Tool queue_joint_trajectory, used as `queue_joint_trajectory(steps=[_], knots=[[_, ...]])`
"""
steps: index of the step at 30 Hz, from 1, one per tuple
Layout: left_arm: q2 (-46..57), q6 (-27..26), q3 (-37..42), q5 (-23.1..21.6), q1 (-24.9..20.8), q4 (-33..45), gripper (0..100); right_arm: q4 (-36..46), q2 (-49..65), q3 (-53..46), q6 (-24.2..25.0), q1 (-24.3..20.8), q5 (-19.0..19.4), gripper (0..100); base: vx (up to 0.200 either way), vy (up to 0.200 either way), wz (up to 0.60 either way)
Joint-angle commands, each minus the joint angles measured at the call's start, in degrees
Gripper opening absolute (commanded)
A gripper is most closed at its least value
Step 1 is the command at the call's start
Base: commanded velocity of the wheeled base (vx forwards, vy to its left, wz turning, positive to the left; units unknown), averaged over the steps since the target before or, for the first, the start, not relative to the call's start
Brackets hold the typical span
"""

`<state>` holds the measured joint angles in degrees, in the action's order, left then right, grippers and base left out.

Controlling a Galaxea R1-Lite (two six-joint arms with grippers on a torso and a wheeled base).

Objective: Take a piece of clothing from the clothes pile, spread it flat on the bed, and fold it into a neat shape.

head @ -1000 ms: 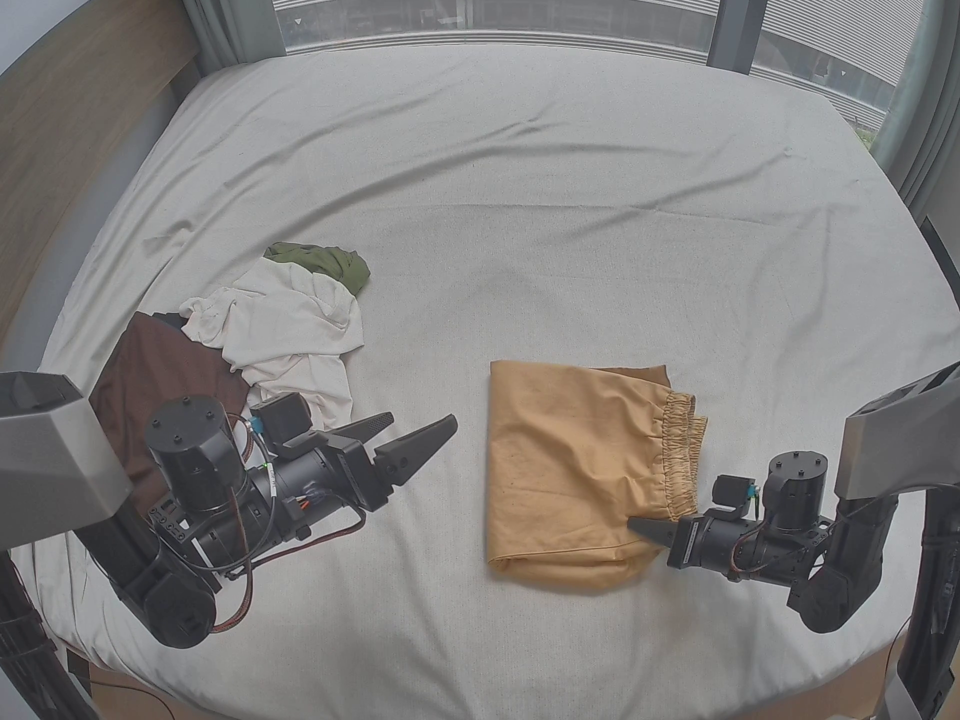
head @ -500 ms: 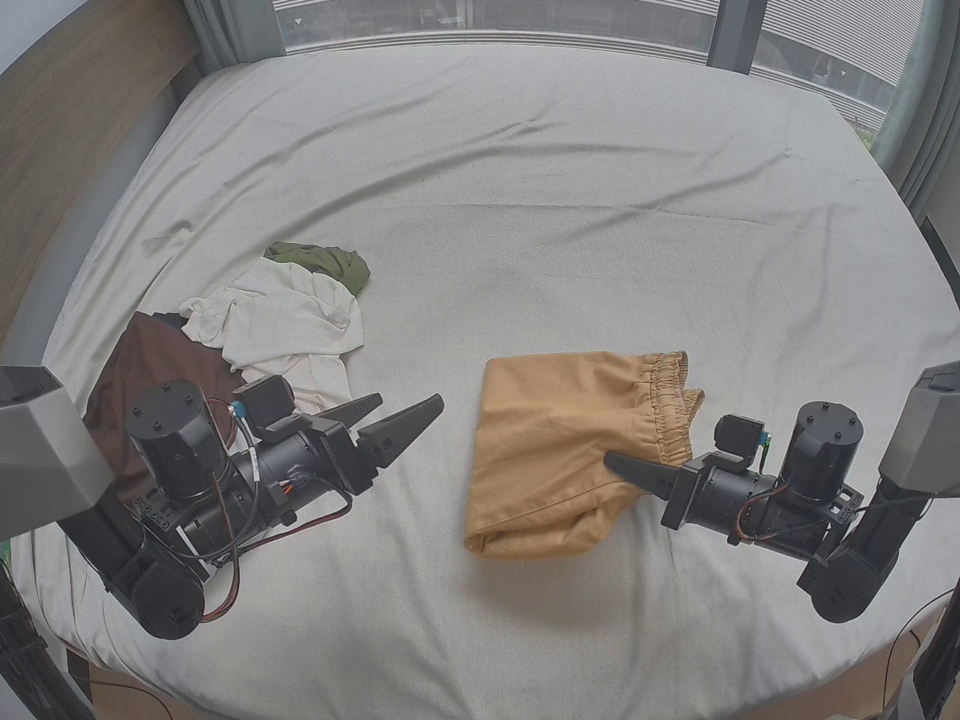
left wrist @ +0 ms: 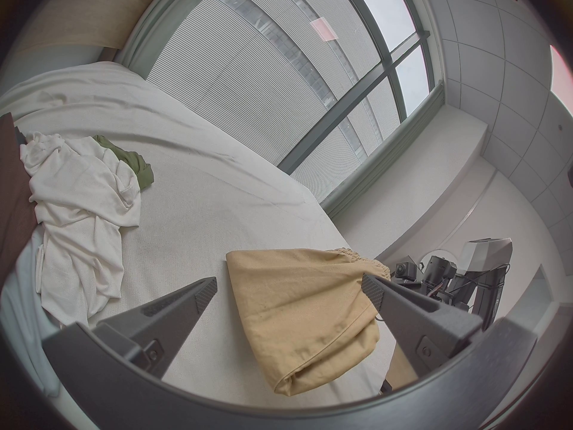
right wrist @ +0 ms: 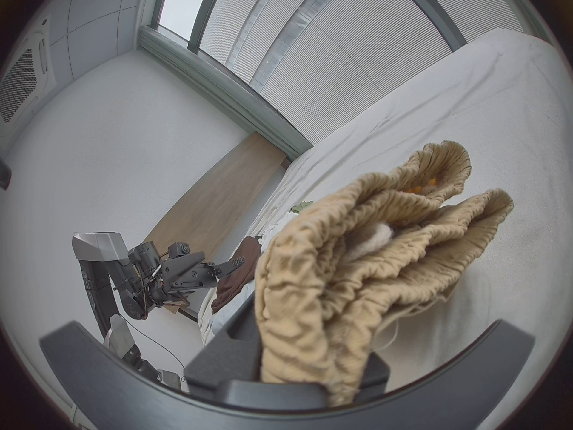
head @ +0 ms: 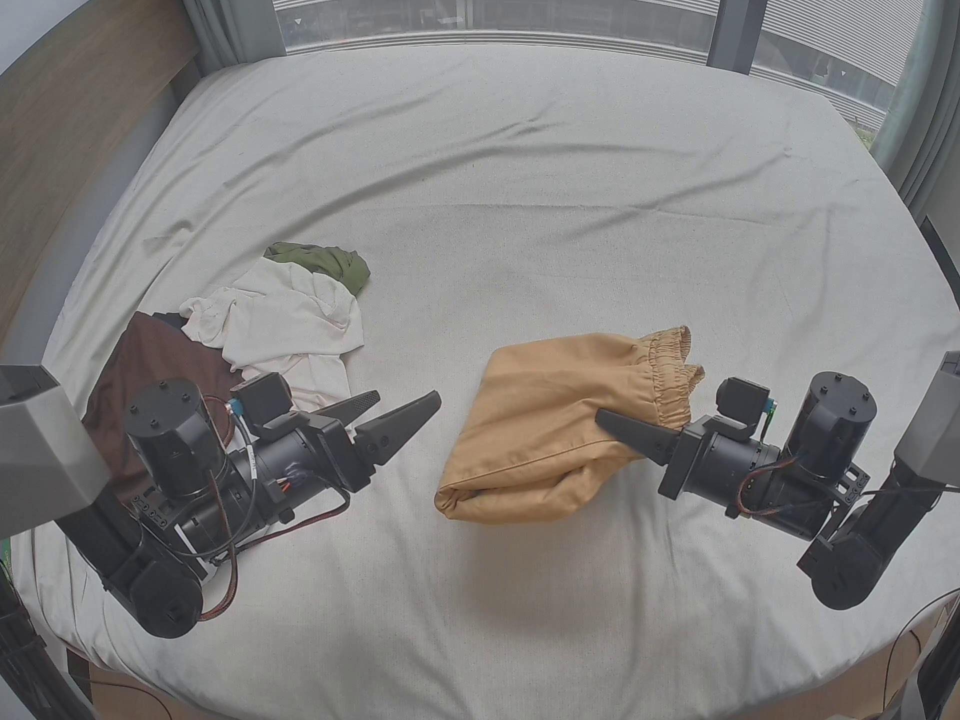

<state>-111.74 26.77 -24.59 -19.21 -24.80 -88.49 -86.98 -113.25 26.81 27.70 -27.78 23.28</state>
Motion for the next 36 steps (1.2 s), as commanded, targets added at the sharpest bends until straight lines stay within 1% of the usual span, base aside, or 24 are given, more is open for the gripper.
queue_joint_trajectory(steps=[1,9,23,28,32,36], knots=[[0.12,0.04,-0.02,0.05,0.01,-0.01,100,2.08,0.4,4.04,-0.01,0.54,0.01,0,0.0,0.0,0.0],[0.12,0.04,-0.02,-0.04,0.01,-0.01,100,9.28,1.89,12.04,-0.01,0.8,0.01,0,0.0,0.0,0.0],[0.12,0.39,-0.37,-0.04,0.1,-0.01,100,24.75,4.27,28.3,-0.01,1.33,0.09,0,0.0,0.0,0.0],[0.21,0.48,-0.37,0.05,0.1,-0.01,100,29.41,4.18,34.45,-0.1,1.5,0.18,0,0.0,0.0,0.0],[0.21,0.48,-0.37,0.05,0.1,-0.01,100,35.74,3.21,42.71,-0.01,3.0,1.59,0,0.0,0.0,0.0],[0.47,0.48,-0.37,-0.04,0.1,-0.01,100,37.94,0.49,47.72,-0.01,3.7,1.85,0,0.0,0.0,0.0]])
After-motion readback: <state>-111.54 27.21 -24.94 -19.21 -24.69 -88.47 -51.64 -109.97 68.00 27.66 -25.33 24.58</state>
